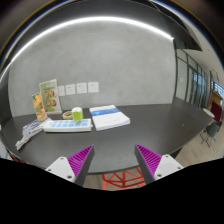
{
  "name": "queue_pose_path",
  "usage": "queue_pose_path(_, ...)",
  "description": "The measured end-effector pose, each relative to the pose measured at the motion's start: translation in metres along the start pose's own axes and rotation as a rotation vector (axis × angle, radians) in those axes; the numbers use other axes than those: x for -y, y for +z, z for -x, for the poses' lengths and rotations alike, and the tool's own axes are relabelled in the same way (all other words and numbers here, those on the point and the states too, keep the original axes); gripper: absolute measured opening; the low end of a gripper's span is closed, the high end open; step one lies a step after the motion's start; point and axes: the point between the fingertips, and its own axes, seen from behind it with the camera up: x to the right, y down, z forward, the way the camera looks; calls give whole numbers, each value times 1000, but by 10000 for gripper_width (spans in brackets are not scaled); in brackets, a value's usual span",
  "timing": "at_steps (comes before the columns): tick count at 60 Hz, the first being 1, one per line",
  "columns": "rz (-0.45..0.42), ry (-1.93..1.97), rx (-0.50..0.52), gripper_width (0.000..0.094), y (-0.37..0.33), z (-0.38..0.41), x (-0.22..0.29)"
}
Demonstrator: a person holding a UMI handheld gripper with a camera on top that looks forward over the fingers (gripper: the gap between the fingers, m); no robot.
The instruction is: Unplug charger
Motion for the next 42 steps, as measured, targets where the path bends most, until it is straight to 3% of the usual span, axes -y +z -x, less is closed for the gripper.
queue_pose_path(13,34,-39,99,831,73,105,3)
queue_pose_path(27,-16,-104,260,837,199,203,29)
queue_pose_path(36,-64,-98,229,834,287,217,62)
queue_pose_path(42,-76,-77,261,818,326,233,74)
